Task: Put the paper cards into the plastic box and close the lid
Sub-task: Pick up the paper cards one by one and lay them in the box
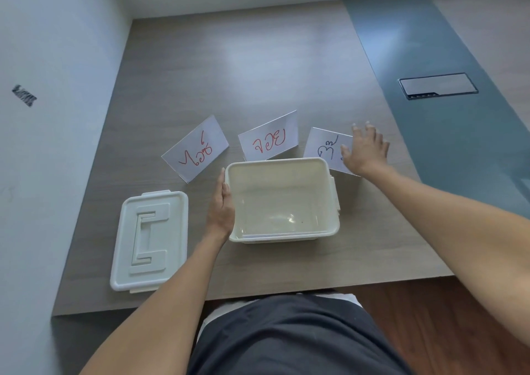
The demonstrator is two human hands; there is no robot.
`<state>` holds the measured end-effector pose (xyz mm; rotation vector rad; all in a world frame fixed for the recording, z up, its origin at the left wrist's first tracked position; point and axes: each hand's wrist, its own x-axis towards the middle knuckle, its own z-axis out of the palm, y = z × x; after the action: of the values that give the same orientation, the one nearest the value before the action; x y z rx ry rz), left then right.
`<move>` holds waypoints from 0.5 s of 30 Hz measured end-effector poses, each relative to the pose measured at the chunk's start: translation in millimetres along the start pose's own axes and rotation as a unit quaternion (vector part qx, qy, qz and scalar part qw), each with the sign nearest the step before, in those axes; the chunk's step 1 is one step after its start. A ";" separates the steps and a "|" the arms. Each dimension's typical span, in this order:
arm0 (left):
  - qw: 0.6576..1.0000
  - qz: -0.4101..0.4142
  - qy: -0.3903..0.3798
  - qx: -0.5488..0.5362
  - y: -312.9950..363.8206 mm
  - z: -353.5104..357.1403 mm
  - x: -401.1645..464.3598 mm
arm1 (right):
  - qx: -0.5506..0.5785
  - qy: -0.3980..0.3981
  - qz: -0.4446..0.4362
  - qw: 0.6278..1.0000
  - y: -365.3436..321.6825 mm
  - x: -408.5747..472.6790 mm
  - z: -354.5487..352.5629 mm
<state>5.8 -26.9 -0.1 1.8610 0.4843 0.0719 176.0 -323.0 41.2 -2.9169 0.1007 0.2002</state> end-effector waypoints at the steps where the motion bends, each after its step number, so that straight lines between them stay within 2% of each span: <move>1: 1.000 0.004 -0.004 0.001 -0.5 -0.3 -1.3 | -0.019 -0.007 0.006 1.000 7.7 2.3 4.6; 3: 1.000 -0.004 0.011 0.006 0.3 -1.9 6.1 | -0.038 -0.031 -0.009 0.999 14.8 15.3 13.2; 7: 1.000 -0.004 0.014 0.012 3.7 -0.9 9.5 | -0.049 0.033 -0.043 0.997 29.2 12.1 16.3; 11: 1.000 -0.003 0.014 0.013 -0.3 -2.1 7.0 | 0.004 0.017 -0.046 0.999 21.9 7.3 11.7; 15: 1.000 -0.008 0.012 0.020 -3.7 -6.0 5.1 | 0.036 0.049 -0.075 0.995 0.1 3.2 3.9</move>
<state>7.6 -18.7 -2.4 1.8977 0.5215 0.0738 178.6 -322.4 37.0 -2.8452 -0.0944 0.0278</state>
